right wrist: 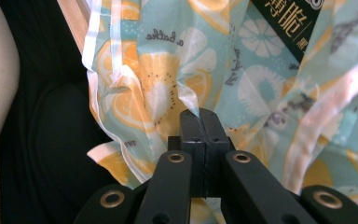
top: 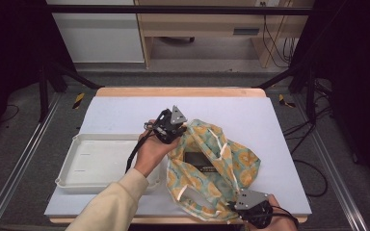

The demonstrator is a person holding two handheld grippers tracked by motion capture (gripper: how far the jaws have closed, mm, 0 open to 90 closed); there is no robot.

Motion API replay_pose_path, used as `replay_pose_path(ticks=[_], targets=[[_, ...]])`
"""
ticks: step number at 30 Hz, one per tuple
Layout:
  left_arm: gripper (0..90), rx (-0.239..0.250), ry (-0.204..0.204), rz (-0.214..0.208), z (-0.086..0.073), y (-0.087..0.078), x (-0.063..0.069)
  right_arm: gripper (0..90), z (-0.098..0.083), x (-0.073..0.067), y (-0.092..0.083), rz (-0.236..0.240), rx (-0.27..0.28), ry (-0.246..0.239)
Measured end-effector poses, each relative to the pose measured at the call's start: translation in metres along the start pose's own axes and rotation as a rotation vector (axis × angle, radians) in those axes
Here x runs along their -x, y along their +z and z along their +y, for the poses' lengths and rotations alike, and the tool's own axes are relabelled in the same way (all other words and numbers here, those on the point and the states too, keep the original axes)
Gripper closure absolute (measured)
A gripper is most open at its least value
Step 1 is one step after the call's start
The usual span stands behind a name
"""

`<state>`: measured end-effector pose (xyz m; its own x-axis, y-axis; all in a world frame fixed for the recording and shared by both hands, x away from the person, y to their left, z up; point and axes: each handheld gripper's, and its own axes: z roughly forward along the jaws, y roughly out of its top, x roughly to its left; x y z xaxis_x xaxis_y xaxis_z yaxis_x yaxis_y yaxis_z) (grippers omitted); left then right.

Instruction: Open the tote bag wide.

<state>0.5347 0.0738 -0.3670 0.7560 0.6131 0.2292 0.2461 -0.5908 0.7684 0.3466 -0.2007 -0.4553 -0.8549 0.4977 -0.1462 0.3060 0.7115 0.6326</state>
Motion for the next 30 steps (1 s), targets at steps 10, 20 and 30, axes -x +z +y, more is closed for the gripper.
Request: replay_pose_path(ticks=[10,20,30], targets=[[88.5,-0.001,-0.021,-0.038,0.0,-0.002,-0.001,81.9,0.001,0.003,-0.005,-0.005,0.046,0.036],[88.5,0.011,0.006,-0.057,0.003,-0.009,0.009,54.9,0.027,0.011,-0.033,-0.084,0.147,0.05],[88.6,0.021,0.006,-0.072,0.006,-0.014,0.011,35.5,0.045,0.048,-0.047,-0.281,0.163,0.158]])
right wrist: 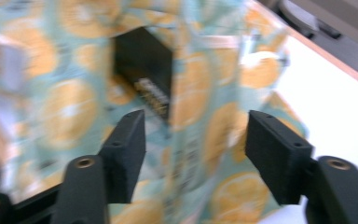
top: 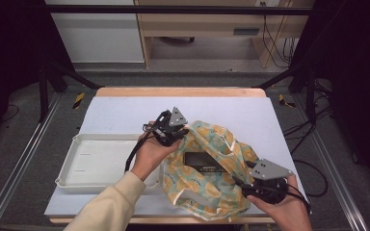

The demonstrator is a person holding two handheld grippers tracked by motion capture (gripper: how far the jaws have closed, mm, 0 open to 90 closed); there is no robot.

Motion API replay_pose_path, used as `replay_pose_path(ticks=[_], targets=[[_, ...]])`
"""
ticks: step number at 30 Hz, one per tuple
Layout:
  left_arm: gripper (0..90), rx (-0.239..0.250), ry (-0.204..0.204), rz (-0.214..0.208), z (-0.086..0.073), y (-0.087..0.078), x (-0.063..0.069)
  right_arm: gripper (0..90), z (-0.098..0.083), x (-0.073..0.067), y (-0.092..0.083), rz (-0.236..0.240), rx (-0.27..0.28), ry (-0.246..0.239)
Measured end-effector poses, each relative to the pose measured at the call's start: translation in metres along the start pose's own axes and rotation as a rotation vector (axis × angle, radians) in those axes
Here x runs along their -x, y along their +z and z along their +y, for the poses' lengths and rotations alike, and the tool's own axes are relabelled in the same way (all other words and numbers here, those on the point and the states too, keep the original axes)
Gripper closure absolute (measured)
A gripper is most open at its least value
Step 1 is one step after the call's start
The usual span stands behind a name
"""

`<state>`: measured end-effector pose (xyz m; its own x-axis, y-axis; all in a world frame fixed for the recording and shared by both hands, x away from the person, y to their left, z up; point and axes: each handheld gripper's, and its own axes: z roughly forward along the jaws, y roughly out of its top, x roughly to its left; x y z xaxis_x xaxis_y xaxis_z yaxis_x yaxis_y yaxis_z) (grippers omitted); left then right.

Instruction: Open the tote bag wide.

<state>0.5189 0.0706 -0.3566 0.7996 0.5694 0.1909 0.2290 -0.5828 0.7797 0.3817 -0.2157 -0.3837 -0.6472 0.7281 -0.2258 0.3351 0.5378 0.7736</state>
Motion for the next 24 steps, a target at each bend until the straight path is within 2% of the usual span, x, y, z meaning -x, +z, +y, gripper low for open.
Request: replay_pose_path(ticks=[2,5,8,9,11,12,13,15,19,20,24], targets=[[88.6,0.003,0.003,0.001,0.001,-0.001,0.0,28.7,0.002,0.006,0.01,-0.011,-0.027,0.032],[88.6,0.015,0.005,-0.001,0.003,-0.002,0.0,29.4,0.006,0.01,0.027,-0.002,-0.061,0.03],[88.6,0.031,0.004,-0.002,0.006,-0.005,0.001,38.3,0.008,0.017,0.043,-0.008,-0.109,0.028],[88.5,0.037,0.007,-0.007,0.007,-0.006,0.002,43.7,0.008,0.022,0.047,-0.016,-0.121,0.028],[88.4,0.042,0.009,-0.014,0.008,-0.008,0.004,53.6,0.009,0.033,0.051,-0.058,-0.136,0.022],[88.4,0.048,0.014,-0.02,0.009,-0.009,0.005,63.2,0.01,0.04,0.052,-0.073,-0.138,0.037],[88.3,0.048,0.021,-0.025,0.01,-0.009,0.007,71.6,0.01,0.046,0.052,-0.064,-0.131,0.057],[88.0,0.05,0.03,-0.036,0.011,-0.008,0.012,83.7,0.011,0.055,0.051,-0.066,-0.116,0.08],[86.4,0.01,0.079,-0.028,0.01,0.001,0.019,89.2,0.013,0.065,0.045,-0.098,-0.115,0.089],[85.1,-0.003,0.08,-0.029,0.009,0.004,0.02,89.4,0.013,0.067,0.043,-0.114,-0.111,0.097],[71.8,-0.017,0.083,-0.029,0.005,0.009,0.024,89.5,0.011,0.069,0.04,-0.125,-0.119,0.103]])
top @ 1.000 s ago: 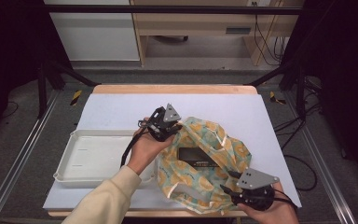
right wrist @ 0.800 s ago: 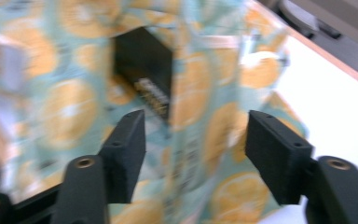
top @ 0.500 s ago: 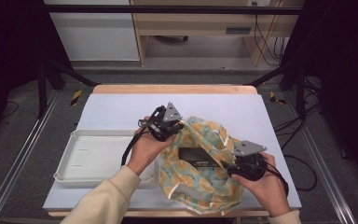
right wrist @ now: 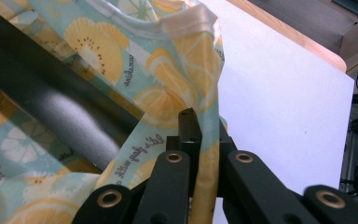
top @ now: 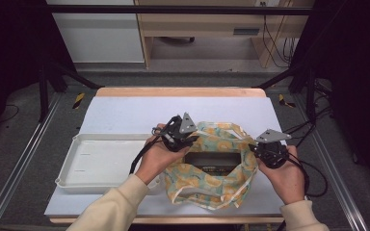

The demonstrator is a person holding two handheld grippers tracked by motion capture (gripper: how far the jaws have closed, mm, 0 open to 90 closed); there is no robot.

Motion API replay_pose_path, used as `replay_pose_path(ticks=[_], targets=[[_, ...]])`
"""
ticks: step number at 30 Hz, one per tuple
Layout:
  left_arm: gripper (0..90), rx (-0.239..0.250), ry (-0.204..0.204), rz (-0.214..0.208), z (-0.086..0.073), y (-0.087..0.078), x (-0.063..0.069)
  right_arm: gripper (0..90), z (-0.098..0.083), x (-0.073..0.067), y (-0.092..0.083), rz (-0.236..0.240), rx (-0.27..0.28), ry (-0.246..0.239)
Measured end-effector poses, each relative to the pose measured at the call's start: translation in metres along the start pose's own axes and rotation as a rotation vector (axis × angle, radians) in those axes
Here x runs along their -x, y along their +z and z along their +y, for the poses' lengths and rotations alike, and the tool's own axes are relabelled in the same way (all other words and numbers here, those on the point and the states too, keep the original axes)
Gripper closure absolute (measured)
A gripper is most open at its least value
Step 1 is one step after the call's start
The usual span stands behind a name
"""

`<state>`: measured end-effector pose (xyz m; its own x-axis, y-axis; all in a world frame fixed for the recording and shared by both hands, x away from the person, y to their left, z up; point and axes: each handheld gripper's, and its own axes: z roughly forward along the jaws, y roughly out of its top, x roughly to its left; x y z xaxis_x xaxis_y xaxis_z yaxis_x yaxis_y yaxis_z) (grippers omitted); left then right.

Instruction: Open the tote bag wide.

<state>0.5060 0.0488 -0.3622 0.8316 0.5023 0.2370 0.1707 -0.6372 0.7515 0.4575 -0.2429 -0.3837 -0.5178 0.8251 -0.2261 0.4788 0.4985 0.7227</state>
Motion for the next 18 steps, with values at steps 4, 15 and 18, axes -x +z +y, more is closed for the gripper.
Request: replay_pose_path(ticks=[4,15,18], targets=[[52.2,0.01,0.015,-0.011,-0.002,-0.012,0.002,89.4,-0.001,-0.001,0.002,0.011,-0.001,0.002],[31.6,-0.012,-0.006,-0.027,-0.038,-0.041,-0.004,89.1,-0.002,0.001,0.003,0.013,-0.018,0.007],[28.3,-0.006,-0.036,-0.067,-0.047,-0.036,-0.005,89.0,-0.003,0.005,0.003,0.007,-0.022,0.014]])
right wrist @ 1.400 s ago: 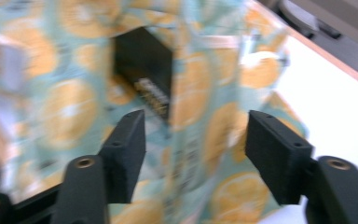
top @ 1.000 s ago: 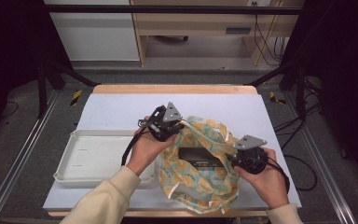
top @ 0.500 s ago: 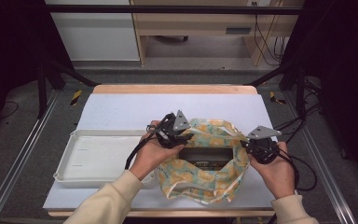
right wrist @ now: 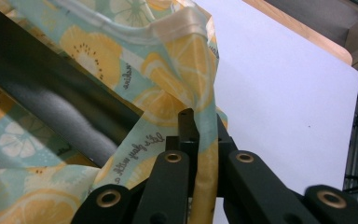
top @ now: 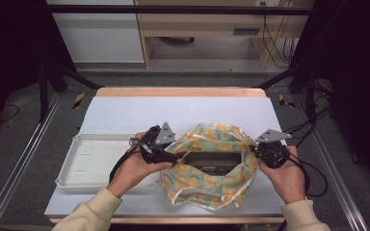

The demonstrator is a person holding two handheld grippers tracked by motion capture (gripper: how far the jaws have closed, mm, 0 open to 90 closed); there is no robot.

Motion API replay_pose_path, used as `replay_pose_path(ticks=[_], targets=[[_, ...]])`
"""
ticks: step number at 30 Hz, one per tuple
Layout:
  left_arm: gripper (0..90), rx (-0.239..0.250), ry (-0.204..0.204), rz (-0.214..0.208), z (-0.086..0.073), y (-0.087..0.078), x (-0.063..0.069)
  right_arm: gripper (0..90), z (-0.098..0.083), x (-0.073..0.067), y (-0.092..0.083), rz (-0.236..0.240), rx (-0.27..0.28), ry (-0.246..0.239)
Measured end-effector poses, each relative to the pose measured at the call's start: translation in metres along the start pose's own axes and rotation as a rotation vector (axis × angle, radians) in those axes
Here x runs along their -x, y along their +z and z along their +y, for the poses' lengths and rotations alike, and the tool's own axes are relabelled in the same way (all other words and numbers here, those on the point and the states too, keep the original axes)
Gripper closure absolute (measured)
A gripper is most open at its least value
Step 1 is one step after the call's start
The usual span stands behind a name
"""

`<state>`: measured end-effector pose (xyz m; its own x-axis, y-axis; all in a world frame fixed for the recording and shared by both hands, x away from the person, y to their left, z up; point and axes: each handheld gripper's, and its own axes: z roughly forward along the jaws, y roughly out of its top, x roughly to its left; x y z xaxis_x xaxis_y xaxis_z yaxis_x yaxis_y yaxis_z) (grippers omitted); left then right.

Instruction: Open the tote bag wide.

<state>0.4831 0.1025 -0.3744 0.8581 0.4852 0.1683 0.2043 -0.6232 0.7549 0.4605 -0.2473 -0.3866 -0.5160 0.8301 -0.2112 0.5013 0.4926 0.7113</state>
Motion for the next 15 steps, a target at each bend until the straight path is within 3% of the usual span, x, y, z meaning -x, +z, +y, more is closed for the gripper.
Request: replay_pose_path(ticks=[3,6,9,11,15], targets=[[26.6,0.005,0.006,-0.015,0.0,0.006,0.003,89.0,0.0,0.001,0.0,-0.001,-0.002,0.008],[31.4,-0.049,0.037,-0.02,0.001,0.014,0.007,89.0,0.001,0.001,-0.001,-0.001,0.0,0.006],[51.6,-0.097,0.061,0.01,0.001,0.02,0.009,88.7,0.0,0.001,-0.003,0.0,0.003,-0.001],[68.3,-0.101,0.057,0.023,0.002,0.022,0.008,88.2,-0.001,0.001,-0.004,0.002,0.003,0.0],[84.6,-0.091,0.031,0.027,0.01,0.027,0.008,83.1,-0.003,0.003,-0.006,0.001,0.01,0.009]])
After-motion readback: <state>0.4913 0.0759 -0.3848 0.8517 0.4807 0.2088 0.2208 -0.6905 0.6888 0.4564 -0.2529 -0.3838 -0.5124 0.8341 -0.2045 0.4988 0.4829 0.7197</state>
